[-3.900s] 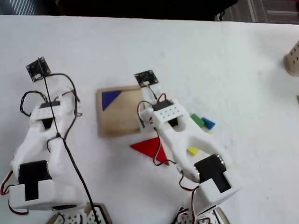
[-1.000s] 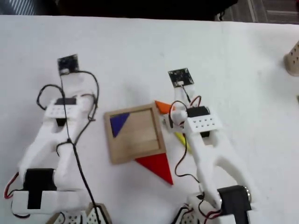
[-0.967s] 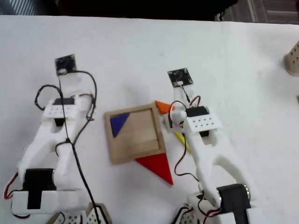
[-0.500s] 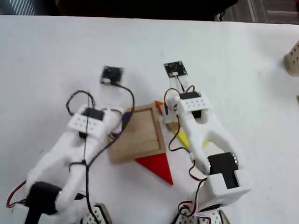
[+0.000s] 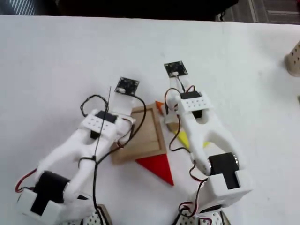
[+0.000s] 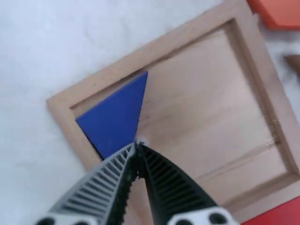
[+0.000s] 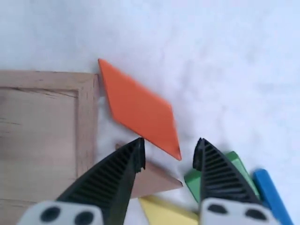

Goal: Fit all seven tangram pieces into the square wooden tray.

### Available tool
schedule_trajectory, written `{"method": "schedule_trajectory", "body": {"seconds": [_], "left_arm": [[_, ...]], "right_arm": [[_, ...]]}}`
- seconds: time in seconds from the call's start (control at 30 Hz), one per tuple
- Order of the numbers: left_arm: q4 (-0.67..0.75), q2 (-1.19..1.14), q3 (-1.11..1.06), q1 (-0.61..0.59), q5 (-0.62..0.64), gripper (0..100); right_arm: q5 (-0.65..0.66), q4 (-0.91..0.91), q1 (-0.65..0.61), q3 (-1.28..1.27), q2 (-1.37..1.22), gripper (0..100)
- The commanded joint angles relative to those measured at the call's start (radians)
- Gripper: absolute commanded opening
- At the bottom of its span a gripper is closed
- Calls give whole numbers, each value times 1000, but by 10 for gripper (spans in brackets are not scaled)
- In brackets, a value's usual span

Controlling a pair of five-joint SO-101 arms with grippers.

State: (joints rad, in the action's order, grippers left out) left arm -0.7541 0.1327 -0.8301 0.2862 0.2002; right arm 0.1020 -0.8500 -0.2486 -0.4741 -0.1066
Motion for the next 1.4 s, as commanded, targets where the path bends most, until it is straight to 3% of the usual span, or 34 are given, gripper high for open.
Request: {"method": "schedule_trajectory", "body": {"seconds": [0.0,0.23,0.4,0.63,0.87,1.37], "left_arm": [[-25,-35,77,1,-9,27],[2,-48,78,-119,-11,27],[-5,-25,75,-97,-11,25],[23,265,-66,-79,-14,27],[216,544,-253,-280,-5,27],[238,553,-261,-332,-9,27]], "right_arm": [[12,-2,18,49,10,173],[12,-2,22,48,8,173],[12,-19,22,48,8,173],[12,-22,27,54,8,173],[15,-18,2,92,1,176],[491,62,-68,146,-125,176]]}}
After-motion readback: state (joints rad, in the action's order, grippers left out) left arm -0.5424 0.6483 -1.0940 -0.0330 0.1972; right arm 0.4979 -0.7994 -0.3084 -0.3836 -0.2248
